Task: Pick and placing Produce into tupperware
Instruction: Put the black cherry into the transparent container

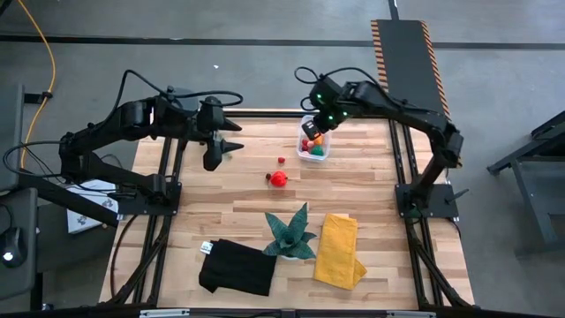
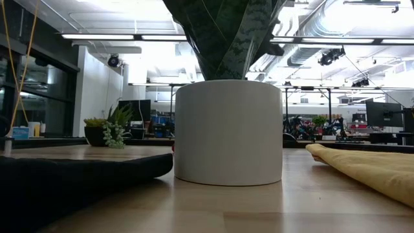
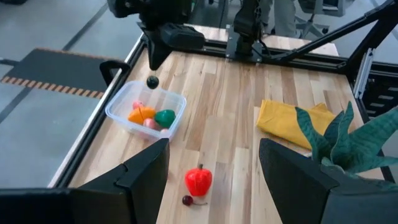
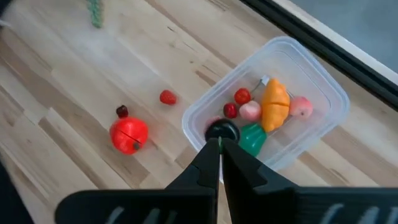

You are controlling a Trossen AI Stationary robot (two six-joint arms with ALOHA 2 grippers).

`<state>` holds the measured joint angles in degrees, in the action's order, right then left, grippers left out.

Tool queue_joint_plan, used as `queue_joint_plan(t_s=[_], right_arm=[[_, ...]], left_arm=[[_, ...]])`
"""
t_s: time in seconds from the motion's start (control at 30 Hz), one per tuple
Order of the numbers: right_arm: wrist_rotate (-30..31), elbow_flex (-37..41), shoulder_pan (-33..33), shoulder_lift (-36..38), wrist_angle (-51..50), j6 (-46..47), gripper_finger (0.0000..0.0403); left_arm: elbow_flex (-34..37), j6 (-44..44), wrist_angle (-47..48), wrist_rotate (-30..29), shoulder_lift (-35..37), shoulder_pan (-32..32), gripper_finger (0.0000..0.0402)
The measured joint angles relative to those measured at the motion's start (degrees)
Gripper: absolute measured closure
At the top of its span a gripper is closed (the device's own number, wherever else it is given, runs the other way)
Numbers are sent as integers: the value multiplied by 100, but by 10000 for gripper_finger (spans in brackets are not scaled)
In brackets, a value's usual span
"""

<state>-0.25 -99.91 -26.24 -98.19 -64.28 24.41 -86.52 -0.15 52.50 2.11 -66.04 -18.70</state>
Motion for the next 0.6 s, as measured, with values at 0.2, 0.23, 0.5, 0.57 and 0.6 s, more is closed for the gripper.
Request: queue_joint_plan(t_s=[0.2,0.23,0.5,0.57,0.6], right_arm=[[-227,-143,-249,-244,-245,-126,403],[-231,-143,-298,-248,-267,-132,403],[-443,-147,-598,-443,-330,-110,403],[-442,-147,-617,-519,-306,-114,403],[-442,-147,-617,-562,-299,-123,403]], left_arm=[[0,-28,253,46,0,0,163],[0,-30,288,46,0,0,163],[0,-32,386,197,-2,0,163],[0,-32,386,197,-2,0,163],[0,-32,386,197,-2,0,163]])
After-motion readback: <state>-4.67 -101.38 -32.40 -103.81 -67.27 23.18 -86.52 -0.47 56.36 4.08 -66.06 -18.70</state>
